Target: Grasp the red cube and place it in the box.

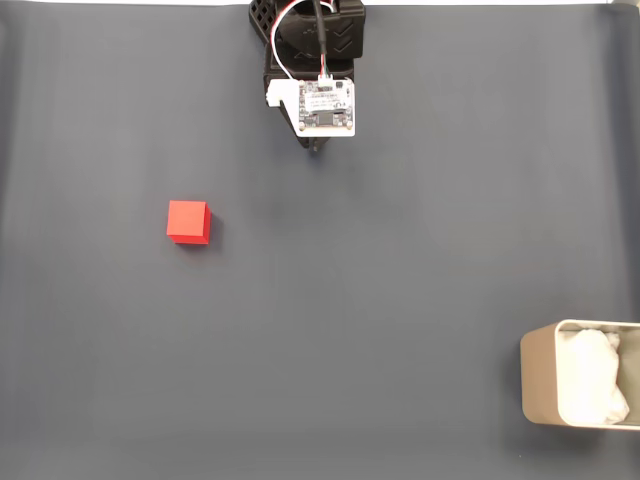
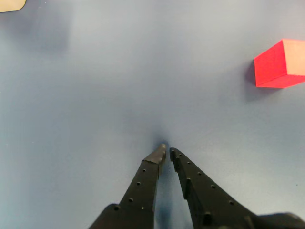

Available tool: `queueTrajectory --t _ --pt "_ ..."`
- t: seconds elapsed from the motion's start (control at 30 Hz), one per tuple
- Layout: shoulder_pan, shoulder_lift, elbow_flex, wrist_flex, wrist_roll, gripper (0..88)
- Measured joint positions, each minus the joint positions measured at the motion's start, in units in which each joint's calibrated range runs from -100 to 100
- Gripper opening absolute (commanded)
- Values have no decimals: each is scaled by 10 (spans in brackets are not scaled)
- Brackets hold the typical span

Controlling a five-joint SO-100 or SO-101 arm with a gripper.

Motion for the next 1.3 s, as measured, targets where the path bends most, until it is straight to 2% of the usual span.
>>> queueTrajectory --t 0.6,0.93,1.3 --pt "0 6 -22 -219 -1 0" --pt "0 39 -116 -268 0 2" --pt "30 229 -338 -246 19 6"
